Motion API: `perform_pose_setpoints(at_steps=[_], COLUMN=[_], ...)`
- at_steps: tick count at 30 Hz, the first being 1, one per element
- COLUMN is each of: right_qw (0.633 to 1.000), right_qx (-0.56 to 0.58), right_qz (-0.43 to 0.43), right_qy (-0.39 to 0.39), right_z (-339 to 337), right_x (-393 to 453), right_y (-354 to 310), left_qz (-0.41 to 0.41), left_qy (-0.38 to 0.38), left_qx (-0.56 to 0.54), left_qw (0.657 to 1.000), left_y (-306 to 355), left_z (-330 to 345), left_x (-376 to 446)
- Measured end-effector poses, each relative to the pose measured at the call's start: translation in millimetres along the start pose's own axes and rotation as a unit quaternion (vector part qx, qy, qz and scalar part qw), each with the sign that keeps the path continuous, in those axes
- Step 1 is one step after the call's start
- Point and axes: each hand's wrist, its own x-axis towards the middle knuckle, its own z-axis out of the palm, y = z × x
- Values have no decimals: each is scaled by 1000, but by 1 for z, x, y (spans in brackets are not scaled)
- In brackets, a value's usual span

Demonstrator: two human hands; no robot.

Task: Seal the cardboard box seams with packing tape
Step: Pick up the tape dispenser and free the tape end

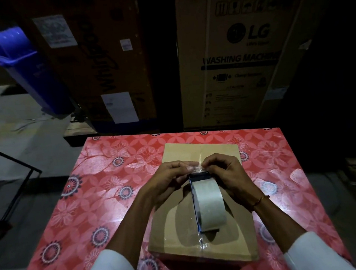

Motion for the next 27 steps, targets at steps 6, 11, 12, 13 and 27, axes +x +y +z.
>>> perform_pose_setpoints(at_steps=[6,11,12,13,27], right_qw=[1000,1000,1000,1000,996], right_qx=[-8,-15,-15,-17,-65], right_qz=[-6,-4,-4,-6,-30], right_qy=[13,20,23,26,51], right_z=[4,6,6,6,10], right_x=[1,-3,-4,-4,-6], right_y=[-2,-6,-7,-7,-6], left_qz=[-7,20,22,22,26], left_qy=[-19,20,25,27,41], left_qx=[-74,-20,-12,-2,78], left_qw=[997,999,999,999,996], left_y=[2,-4,-5,-5,-4], left_z=[-6,-2,-1,0,4], left_x=[-4,1,1,1,5])
